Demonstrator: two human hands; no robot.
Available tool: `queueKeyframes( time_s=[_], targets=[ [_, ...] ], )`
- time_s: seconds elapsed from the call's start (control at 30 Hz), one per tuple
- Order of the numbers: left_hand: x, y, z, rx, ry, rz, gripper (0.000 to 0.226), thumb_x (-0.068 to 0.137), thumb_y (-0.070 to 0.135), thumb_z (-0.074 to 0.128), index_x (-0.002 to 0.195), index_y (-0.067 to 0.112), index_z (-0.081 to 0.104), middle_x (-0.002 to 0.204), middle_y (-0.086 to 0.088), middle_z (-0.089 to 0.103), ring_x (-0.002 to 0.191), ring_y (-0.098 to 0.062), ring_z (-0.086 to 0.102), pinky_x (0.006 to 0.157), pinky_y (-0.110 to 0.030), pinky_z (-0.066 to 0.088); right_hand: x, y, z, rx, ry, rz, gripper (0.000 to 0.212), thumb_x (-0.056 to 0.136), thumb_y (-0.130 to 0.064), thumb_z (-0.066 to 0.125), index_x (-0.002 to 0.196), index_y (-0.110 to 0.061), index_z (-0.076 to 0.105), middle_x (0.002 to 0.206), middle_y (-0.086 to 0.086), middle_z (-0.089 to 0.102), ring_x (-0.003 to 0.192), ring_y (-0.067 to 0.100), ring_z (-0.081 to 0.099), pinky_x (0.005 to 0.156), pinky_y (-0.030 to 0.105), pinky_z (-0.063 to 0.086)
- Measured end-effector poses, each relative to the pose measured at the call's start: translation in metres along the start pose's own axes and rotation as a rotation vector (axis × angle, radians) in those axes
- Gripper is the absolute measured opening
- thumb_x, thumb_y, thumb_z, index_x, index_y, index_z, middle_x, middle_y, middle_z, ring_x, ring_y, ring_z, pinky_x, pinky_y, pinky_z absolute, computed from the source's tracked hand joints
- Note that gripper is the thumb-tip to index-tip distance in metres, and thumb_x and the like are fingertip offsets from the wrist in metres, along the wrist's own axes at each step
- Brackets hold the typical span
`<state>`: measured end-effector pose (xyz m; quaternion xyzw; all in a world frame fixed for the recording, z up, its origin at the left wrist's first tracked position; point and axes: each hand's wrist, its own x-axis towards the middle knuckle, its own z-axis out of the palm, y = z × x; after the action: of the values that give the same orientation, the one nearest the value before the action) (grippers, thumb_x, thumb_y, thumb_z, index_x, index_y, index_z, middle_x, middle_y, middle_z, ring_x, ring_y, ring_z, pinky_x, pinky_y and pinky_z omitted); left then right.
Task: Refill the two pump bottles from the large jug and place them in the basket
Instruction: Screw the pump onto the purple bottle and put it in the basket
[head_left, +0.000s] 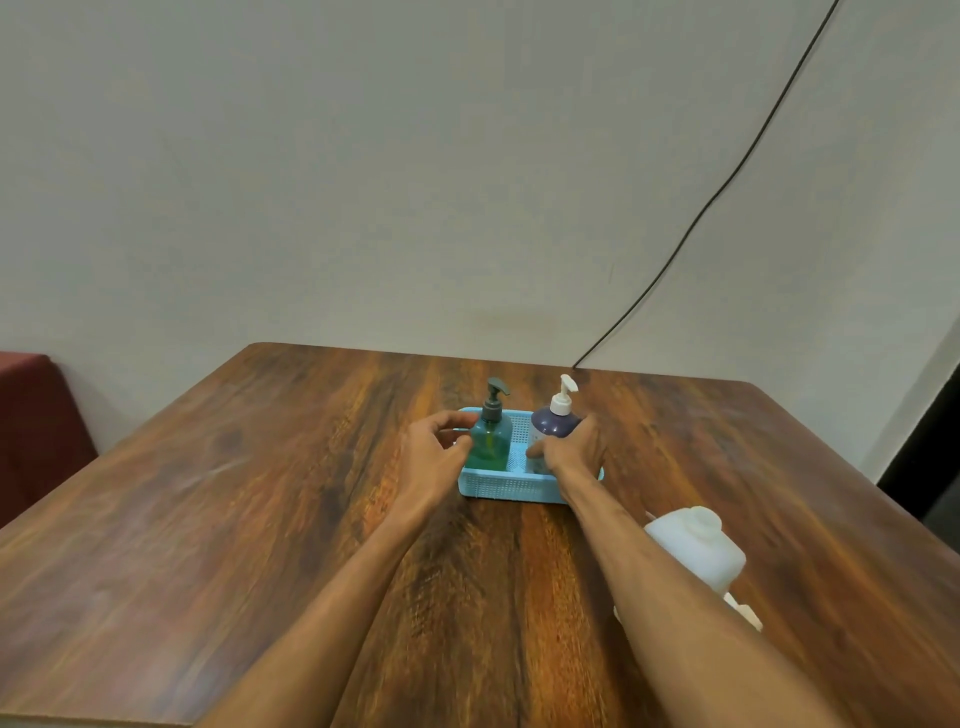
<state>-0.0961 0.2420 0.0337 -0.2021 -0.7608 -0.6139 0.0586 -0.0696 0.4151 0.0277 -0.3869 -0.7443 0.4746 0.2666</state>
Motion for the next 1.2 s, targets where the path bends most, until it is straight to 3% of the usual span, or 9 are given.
queueKeyframes(
  time_s=[0.33, 0.43, 0.53, 0.67, 0.73, 0.9, 0.97, 1.07, 1.2],
  targets=[
    [-0.001, -0.003, -0.004, 0.061, -0.007, -0.026, 0.022, 0.092, 0.001, 0.063, 0.109, 0.011, 0.073, 0.116, -0.001, 0.069, 0.093, -0.006, 0.064, 0.061, -0.01, 0.051, -0.015, -0.011, -0.006, -0.053, -0.01, -0.037, 0.079, 0.065, -0.004, 0.086, 0.128, -0.008, 0.039, 0.126, 0.013, 0.055, 0.117, 0.032, 0.055, 0.097, 0.044, 0.049],
    [-0.001, 0.006, -0.008, 0.056, -0.009, -0.026, 0.02, 0.091, 0.002, 0.065, 0.107, 0.012, 0.073, 0.113, -0.003, 0.072, 0.094, -0.009, 0.067, 0.07, -0.017, 0.054, -0.022, -0.023, -0.018, -0.027, -0.001, -0.098, 0.06, 0.071, -0.003, 0.079, 0.115, -0.013, 0.041, 0.119, 0.01, 0.057, 0.108, 0.028, 0.056, 0.094, 0.047, 0.05],
    [-0.004, 0.018, -0.011, 0.053, -0.012, -0.023, 0.021, 0.091, 0.004, 0.066, 0.109, 0.012, 0.073, 0.11, -0.004, 0.072, 0.097, -0.014, 0.069, 0.081, -0.031, 0.06, -0.032, -0.04, -0.04, -0.014, -0.026, -0.137, 0.059, 0.069, -0.008, 0.079, 0.107, -0.017, 0.036, 0.107, 0.006, 0.055, 0.1, 0.024, 0.056, 0.085, 0.045, 0.053],
    [0.003, 0.024, -0.011, 0.087, 0.009, -0.02, 0.024, 0.089, 0.005, 0.068, 0.112, 0.01, 0.071, 0.106, -0.003, 0.072, 0.099, -0.016, 0.069, 0.084, -0.033, 0.06, -0.029, -0.058, -0.082, -0.126, -0.141, -0.162, 0.028, 0.082, -0.007, 0.069, 0.097, -0.009, 0.045, 0.086, 0.004, 0.052, 0.073, 0.011, 0.048, 0.056, 0.024, 0.039],
    [0.01, 0.023, -0.009, 0.123, 0.023, -0.034, 0.026, 0.089, 0.004, 0.068, 0.115, 0.008, 0.07, 0.108, -0.004, 0.071, 0.099, -0.016, 0.067, 0.086, -0.031, 0.058, -0.013, -0.061, -0.094, -0.214, -0.205, -0.167, 0.015, 0.087, -0.011, 0.066, 0.094, -0.005, 0.054, 0.083, 0.006, 0.055, 0.068, 0.012, 0.05, 0.057, 0.026, 0.044],
    [0.042, 0.003, 0.003, 0.24, 0.011, -0.092, 0.032, 0.09, 0.007, 0.068, 0.122, 0.004, 0.064, 0.117, -0.009, 0.068, 0.101, -0.018, 0.063, 0.087, -0.03, 0.055, 0.046, -0.047, -0.097, -0.461, -0.37, -0.101, 0.019, 0.087, -0.016, 0.067, 0.102, -0.004, 0.062, 0.095, 0.013, 0.067, 0.082, 0.028, 0.068, 0.074, 0.038, 0.061],
    [0.054, -0.009, 0.009, 0.277, -0.015, -0.138, 0.037, 0.091, 0.011, 0.069, 0.126, 0.004, 0.061, 0.121, -0.01, 0.066, 0.106, -0.021, 0.064, 0.093, -0.036, 0.056, 0.068, -0.035, -0.092, -0.512, -0.444, -0.066, 0.022, 0.091, -0.014, 0.065, 0.109, -0.003, 0.059, 0.102, 0.015, 0.066, 0.085, 0.029, 0.069, 0.07, 0.037, 0.062],
    [0.066, -0.028, 0.014, 0.348, -0.056, -0.249, 0.045, 0.091, 0.006, 0.066, 0.134, 0.005, 0.054, 0.13, -0.012, 0.061, 0.113, -0.023, 0.061, 0.097, -0.038, 0.054, 0.088, -0.013, -0.078, -0.47, -0.516, 0.027, 0.037, 0.09, -0.015, 0.068, 0.121, -0.004, 0.052, 0.112, 0.015, 0.063, 0.084, 0.024, 0.066, 0.047, 0.027, 0.054],
    [0.077, -0.038, 0.016, 0.397, -0.223, -0.417, 0.046, 0.091, 0.006, 0.065, 0.135, 0.007, 0.052, 0.114, -0.006, 0.062, 0.099, -0.017, 0.06, 0.081, -0.032, 0.056, 0.094, 0.005, -0.06, -0.395, -0.622, 0.15, 0.026, 0.088, -0.008, 0.067, 0.11, 0.0, 0.055, 0.099, 0.017, 0.069, 0.078, 0.027, 0.073, 0.056, 0.038, 0.061]
  ],
)
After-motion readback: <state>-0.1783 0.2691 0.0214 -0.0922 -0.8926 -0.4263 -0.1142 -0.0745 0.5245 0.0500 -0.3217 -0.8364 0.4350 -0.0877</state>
